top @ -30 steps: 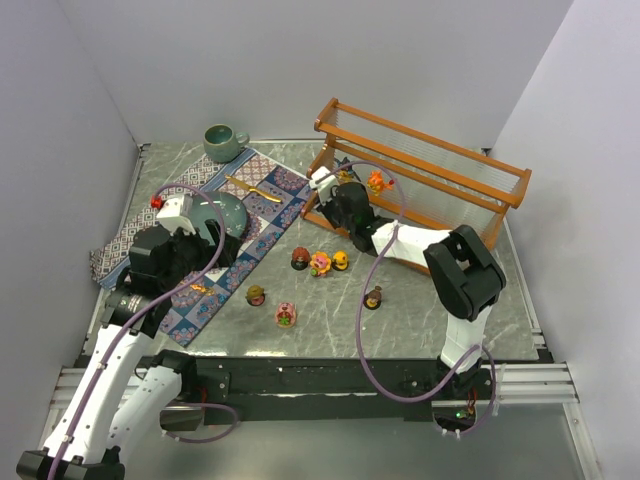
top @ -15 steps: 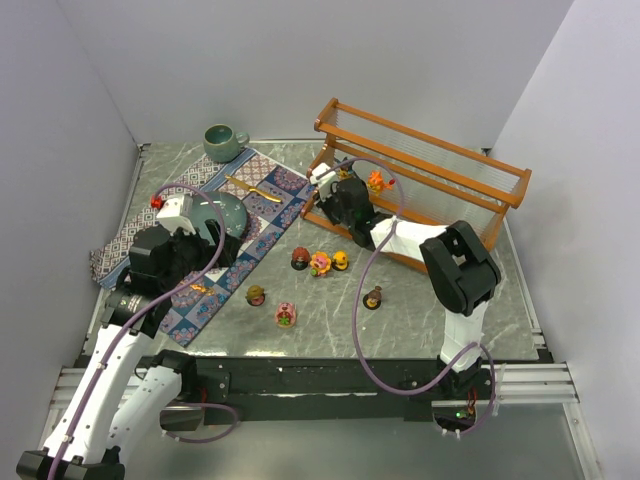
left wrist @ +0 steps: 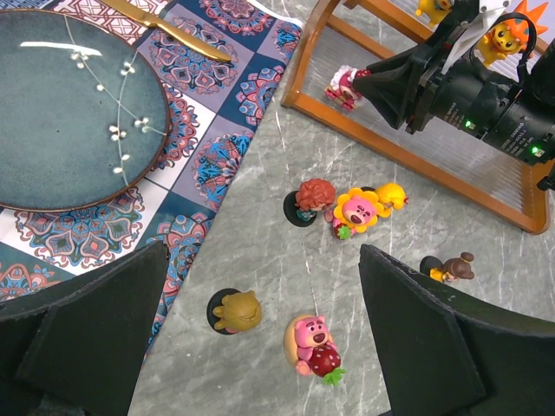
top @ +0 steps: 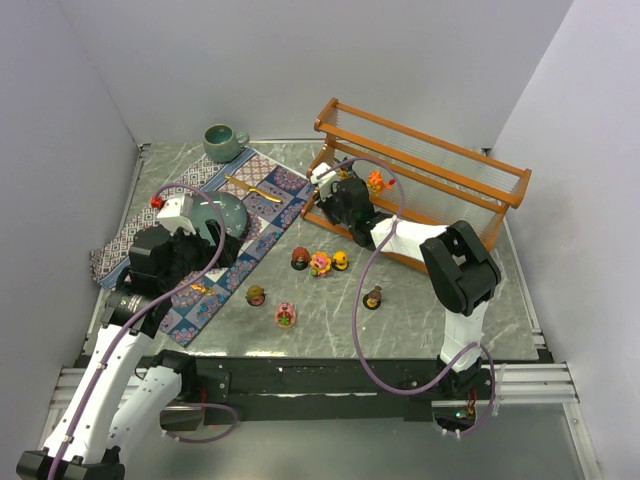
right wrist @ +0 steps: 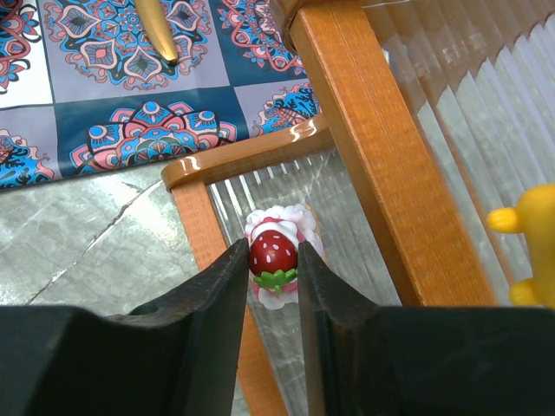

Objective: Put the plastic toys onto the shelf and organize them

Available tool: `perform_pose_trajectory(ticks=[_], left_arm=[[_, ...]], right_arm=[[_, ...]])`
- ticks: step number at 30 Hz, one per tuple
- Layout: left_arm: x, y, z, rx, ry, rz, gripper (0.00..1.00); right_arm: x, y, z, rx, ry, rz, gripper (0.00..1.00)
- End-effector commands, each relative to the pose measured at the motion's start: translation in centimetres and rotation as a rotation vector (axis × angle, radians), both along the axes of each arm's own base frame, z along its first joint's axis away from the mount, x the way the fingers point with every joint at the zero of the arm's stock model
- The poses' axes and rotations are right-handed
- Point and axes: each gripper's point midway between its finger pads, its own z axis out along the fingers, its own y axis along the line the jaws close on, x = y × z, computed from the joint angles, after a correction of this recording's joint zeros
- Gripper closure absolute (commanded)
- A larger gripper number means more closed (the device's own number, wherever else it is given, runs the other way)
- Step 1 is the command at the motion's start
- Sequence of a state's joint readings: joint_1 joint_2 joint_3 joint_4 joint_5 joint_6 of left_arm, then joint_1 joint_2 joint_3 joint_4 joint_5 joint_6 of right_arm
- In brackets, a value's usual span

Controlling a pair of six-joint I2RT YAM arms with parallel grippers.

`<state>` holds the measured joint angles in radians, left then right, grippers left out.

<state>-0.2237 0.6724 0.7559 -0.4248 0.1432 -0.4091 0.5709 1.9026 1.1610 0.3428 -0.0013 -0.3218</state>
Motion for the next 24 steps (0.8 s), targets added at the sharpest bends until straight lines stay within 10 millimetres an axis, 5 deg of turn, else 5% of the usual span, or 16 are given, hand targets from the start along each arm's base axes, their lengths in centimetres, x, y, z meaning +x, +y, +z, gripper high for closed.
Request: perform_pose_trajectory(ticks=[1, 24], left_arm=[[0.2, -0.5, 0.8, -0.013, -0.033, -0.025, 0.03], [0.2, -0.5, 0.8, -0.015, -0.034, -0.026, 0.03]], right_arm=[[1.3, 0.1, 2.6, 0.033, -0.048, -0.028, 0.63], [1.2, -0.1, 3.8, 0.041, -0.058, -0.037, 0.45]])
